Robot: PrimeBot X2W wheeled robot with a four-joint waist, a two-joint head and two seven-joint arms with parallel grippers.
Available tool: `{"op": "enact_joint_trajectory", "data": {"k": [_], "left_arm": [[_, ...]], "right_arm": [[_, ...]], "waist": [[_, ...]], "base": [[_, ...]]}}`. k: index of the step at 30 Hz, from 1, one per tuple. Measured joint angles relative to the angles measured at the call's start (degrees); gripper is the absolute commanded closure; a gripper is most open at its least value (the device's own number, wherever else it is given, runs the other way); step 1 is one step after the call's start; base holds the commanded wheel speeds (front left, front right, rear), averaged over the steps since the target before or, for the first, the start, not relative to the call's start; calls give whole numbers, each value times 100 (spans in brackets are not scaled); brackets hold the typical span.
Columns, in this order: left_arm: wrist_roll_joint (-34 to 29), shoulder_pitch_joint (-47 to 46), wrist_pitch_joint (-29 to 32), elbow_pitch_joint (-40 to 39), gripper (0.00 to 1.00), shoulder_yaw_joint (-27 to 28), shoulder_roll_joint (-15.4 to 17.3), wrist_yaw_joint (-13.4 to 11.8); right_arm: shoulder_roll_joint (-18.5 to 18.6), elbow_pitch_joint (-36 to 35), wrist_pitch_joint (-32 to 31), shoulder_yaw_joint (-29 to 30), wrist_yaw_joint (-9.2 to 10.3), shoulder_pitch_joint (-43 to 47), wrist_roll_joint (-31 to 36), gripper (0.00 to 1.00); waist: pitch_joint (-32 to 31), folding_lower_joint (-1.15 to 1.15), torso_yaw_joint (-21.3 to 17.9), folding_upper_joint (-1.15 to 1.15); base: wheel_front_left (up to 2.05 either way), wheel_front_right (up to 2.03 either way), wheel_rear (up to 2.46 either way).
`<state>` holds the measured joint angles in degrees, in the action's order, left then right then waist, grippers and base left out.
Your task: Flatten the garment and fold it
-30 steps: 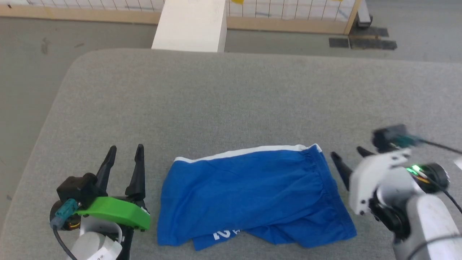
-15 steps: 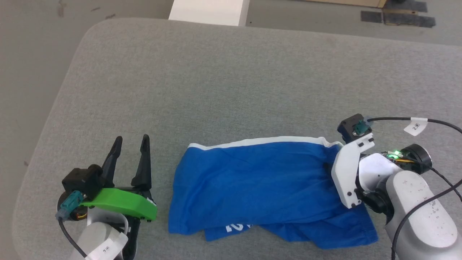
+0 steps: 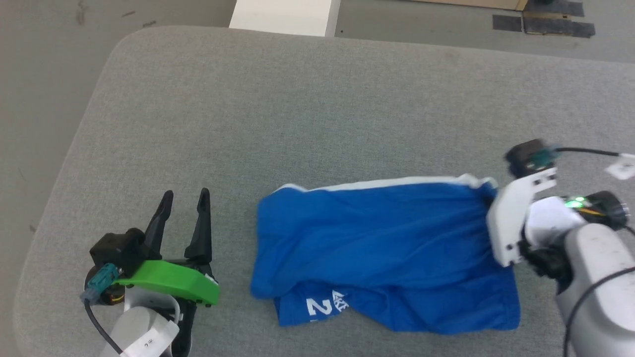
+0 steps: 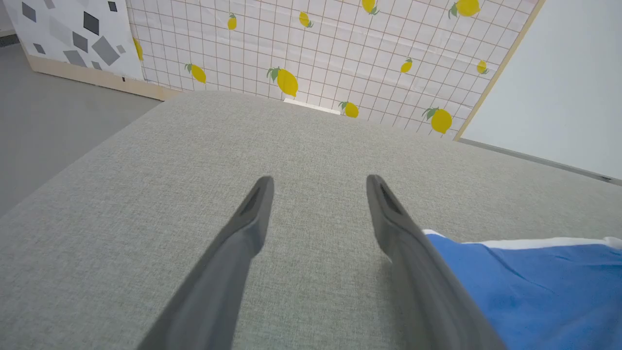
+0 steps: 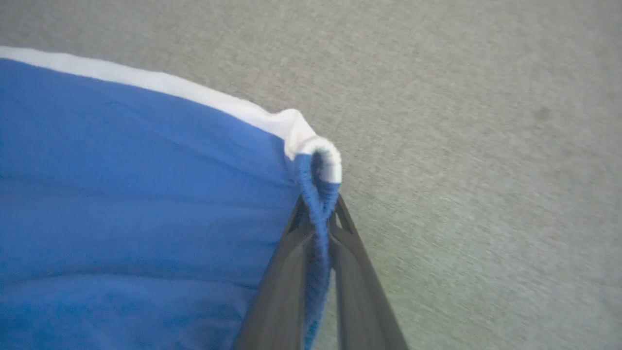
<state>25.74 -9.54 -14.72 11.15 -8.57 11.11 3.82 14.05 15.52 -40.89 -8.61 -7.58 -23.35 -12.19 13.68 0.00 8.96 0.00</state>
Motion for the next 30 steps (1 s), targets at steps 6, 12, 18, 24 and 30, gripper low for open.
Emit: {"op": "enact_joint_trajectory", "data": {"k": [6, 12, 18, 24, 30], "left_arm": [[-3, 3, -1, 47, 0, 25, -5, 13], [3, 9, 48, 90, 0, 25, 11, 13], [54, -93, 359, 147, 0, -129, 4, 26], [70, -922, 1193, 303, 0, -548, -54, 125], [93, -1977, 2867, 938, 0, -1122, -263, 147]], "right_arm": [[160, -294, 43, 686, 0, 473, 23, 100], [36, -400, 33, 866, 0, 916, 34, 0], [-267, -681, 590, 1290, 0, 931, -124, 0], [-573, -1204, 1177, 1882, 1, 993, -123, 0], [-745, -1496, 1227, 1925, 1, 1100, -32, 0]], "waist": [[-125, 0, -68, 0], [-204, 0, -198, 0], [-261, 0, -234, 0], [-305, 0, -249, 0], [-294, 0, -452, 0]], "base": [[0, 0, 0], [0, 0, 0], [0, 0, 0], [0, 0, 0], [0, 0, 0]]}}
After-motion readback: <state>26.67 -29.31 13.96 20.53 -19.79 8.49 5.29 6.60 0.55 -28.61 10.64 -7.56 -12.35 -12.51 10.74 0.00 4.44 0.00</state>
